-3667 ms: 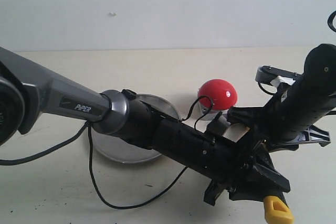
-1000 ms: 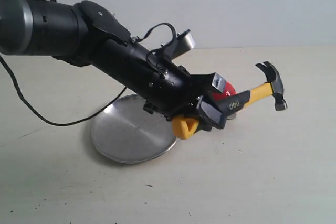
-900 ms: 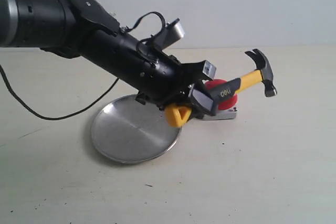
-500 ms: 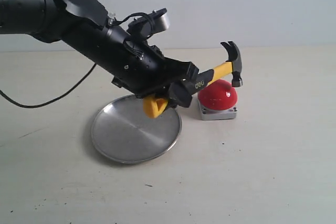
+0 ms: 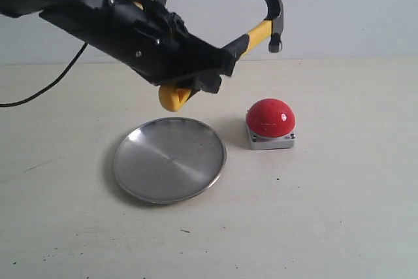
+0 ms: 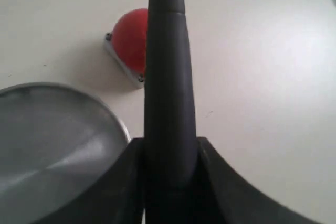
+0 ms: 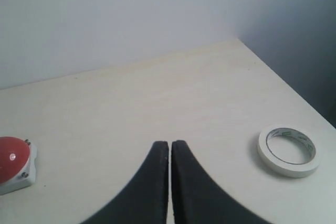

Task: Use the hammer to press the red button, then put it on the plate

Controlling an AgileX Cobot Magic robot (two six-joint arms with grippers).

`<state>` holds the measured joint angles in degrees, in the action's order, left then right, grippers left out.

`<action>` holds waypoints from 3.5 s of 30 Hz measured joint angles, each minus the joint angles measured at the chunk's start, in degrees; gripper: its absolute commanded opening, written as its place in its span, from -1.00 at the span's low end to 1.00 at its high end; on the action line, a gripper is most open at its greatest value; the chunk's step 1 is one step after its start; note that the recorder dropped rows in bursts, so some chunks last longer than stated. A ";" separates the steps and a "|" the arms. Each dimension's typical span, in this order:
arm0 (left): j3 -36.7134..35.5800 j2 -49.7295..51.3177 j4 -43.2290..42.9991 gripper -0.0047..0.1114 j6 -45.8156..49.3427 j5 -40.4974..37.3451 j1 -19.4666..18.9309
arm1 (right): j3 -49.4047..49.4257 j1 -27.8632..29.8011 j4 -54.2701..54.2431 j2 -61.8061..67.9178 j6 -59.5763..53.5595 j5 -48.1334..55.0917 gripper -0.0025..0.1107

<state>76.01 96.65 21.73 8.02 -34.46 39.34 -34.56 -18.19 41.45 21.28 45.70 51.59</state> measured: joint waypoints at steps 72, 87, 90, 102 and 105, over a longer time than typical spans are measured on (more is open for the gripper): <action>-21.41 0.34 -47.76 -0.92 -49.15 24.24 12.80 | 7.96 0.00 -12.40 -6.74 -5.23 -3.42 -0.91; -20.90 -13.62 -45.04 -0.92 -59.18 33.04 5.08 | 8.09 0.00 -12.40 -6.74 -5.23 -3.90 -0.91; -27.68 -15.27 -44.35 -0.92 -64.81 39.16 3.81 | 8.09 0.00 -12.40 -6.74 -5.23 -4.02 -0.91; -50.08 -18.75 -38.97 -0.92 -75.75 76.30 -0.71 | 8.09 0.00 -12.40 -6.74 -5.23 -4.24 -0.91; -52.89 -18.84 -37.15 -0.92 -76.59 81.79 -1.54 | 8.09 0.00 -12.40 -6.74 -5.23 -4.24 -0.91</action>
<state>23.12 77.82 -15.41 -68.57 47.32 37.80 -26.47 -18.19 29.04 14.55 40.46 47.34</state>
